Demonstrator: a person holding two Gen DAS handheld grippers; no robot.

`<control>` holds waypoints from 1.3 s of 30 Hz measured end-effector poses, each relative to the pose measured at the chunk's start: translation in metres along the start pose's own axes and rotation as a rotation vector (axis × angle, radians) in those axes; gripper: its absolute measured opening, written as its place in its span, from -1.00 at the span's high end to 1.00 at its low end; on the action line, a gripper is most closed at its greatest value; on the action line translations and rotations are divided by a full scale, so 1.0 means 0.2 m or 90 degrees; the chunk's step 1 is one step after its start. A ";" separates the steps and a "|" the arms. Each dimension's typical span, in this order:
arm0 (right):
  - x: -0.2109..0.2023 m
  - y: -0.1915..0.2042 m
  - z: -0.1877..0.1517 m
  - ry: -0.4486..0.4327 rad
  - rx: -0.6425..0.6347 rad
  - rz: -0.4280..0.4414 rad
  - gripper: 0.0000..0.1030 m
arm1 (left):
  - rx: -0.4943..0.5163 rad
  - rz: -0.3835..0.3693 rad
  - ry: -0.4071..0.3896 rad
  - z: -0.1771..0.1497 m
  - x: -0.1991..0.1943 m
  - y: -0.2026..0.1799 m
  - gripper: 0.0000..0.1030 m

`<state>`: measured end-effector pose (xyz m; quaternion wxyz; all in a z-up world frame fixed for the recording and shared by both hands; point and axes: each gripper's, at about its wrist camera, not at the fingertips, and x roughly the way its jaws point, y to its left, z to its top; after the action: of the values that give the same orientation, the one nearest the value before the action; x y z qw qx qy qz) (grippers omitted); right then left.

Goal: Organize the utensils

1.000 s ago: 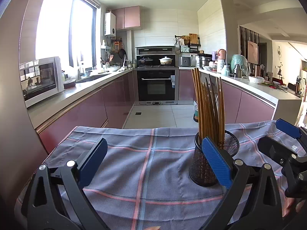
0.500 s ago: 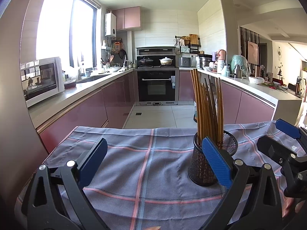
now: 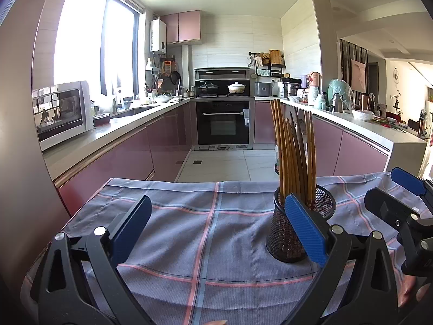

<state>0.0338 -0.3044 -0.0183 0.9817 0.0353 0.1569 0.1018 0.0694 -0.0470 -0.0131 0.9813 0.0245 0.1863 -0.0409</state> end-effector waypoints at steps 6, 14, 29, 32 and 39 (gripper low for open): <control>-0.01 0.00 0.00 -0.003 0.001 -0.001 -0.87 | -0.004 0.004 -0.001 -0.01 -0.01 0.00 -0.89; -0.02 0.01 0.00 -0.006 0.000 -0.002 -0.87 | -0.005 0.007 -0.003 0.00 -0.02 -0.01 -0.89; -0.03 0.02 0.00 -0.009 0.001 0.000 -0.87 | -0.006 0.008 -0.004 -0.01 -0.03 0.00 -0.89; -0.03 0.02 0.00 -0.010 0.001 0.000 -0.87 | -0.007 0.007 -0.004 -0.01 -0.04 0.00 -0.89; -0.03 0.03 0.01 -0.012 0.001 -0.002 -0.87 | -0.007 0.008 -0.005 -0.01 -0.03 0.00 -0.89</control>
<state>0.0270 -0.3001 -0.0146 0.9833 0.0364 0.1478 0.1000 0.0625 -0.0472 -0.0117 0.9824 0.0202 0.1826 -0.0337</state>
